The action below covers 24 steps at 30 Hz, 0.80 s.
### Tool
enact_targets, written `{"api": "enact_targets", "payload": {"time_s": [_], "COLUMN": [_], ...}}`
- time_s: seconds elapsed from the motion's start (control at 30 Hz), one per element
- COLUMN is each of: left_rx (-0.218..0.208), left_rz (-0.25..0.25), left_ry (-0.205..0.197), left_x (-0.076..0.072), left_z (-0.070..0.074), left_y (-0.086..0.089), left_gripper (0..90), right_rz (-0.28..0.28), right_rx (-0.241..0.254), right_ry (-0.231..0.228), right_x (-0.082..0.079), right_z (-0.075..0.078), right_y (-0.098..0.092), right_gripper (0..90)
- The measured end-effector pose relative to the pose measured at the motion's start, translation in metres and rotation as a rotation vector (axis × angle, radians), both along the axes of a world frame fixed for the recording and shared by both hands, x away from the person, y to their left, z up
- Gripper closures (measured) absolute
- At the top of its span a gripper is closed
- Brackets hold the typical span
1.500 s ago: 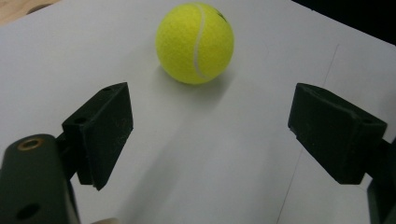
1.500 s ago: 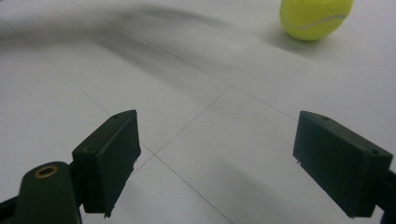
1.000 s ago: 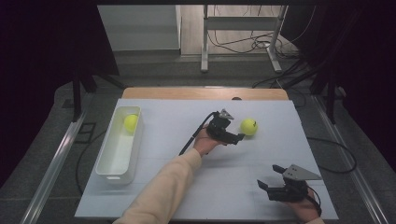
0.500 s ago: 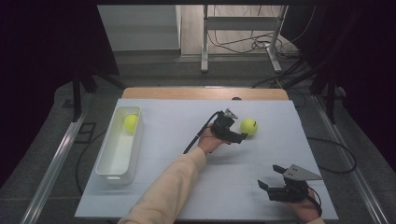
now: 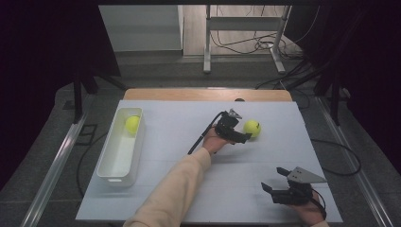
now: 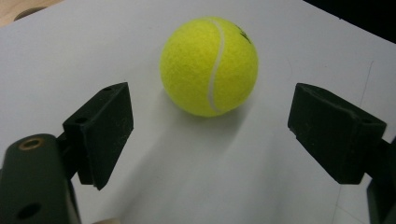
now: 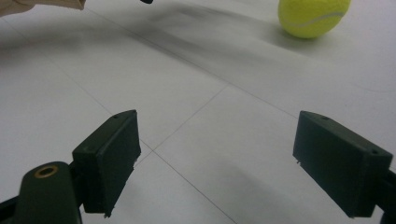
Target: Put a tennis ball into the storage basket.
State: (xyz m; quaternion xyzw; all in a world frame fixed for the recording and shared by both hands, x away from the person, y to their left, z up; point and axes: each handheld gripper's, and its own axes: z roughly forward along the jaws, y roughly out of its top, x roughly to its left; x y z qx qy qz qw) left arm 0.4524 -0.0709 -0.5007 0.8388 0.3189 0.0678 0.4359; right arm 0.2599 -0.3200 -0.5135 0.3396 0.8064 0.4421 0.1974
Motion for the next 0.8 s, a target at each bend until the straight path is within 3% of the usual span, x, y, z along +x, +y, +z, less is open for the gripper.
{"api": "enact_targets", "payload": {"time_s": [0.8], "left_rx": [0.012], "left_rz": [-0.009], "left_ry": [0.013], "left_x": [0.007], "left_z": [-0.006], "left_y": [-0.012], "left_gripper": [14.9], "right_rz": [-0.001], "right_rx": [0.002], "right_ry": [-0.002], "right_x": [0.000], "right_z": [0.000], "right_y": [-0.001], "right_gripper": [15.2]}}
